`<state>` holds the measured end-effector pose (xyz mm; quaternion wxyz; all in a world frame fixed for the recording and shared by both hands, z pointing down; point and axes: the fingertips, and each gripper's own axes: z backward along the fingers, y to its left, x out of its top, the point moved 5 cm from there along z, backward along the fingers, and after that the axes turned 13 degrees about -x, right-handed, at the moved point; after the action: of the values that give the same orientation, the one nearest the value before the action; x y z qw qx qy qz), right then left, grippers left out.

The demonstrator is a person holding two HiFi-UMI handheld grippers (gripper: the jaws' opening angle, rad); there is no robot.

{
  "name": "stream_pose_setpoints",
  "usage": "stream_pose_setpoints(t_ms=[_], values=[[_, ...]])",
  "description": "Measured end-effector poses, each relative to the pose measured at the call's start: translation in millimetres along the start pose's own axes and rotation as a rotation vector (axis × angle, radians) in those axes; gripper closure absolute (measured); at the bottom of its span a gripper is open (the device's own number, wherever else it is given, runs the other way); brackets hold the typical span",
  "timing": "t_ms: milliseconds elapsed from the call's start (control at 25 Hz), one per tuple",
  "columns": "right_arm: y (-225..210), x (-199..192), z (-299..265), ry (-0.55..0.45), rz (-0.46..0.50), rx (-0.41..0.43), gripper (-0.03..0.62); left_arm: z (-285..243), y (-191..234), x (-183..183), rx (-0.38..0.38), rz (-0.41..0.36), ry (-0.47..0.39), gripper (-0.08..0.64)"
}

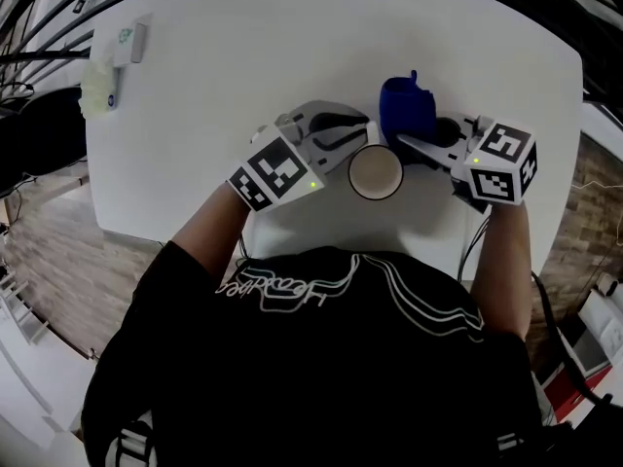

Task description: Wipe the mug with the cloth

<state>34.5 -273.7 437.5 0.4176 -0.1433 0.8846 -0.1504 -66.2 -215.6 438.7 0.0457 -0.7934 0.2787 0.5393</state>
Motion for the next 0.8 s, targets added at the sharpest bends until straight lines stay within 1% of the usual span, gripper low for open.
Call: stream_pose_setpoints(t_ms=[160, 320, 480, 640, 720, 800], values=[[-4.3, 0.6, 13.6, -0.069, -0.069, -0.099, 0.541, 2.6, 0.3, -1.4, 0.012, -0.006, 0.009, 0.515], [2.0, 3.5, 28.1, -0.147, -0.121, -0.177, 0.541, 11.4, -2.4, -7.1, 0.034, -0.001, 0.045, 0.517], [19.9, -0.2, 50.8, -0.216, -0.145, -0.247, 0.541, 22.6, -16.1, -11.2, 0.096, 0.016, 0.079, 0.518], [42.7, -10.4, 78.4, -0.303, -0.149, -0.331, 0.541, 33.8, -30.7, -18.9, 0.202, 0.084, 0.084, 0.517], [59.7, -15.6, 91.1, -0.337, -0.137, -0.361, 0.541, 43.4, -43.7, -20.9, 0.252, 0.129, 0.057, 0.516], [83.4, -21.0, 103.5, -0.36, -0.12, -0.372, 0.541, 54.1, -65.1, -19.3, 0.289, 0.175, 0.008, 0.515]])
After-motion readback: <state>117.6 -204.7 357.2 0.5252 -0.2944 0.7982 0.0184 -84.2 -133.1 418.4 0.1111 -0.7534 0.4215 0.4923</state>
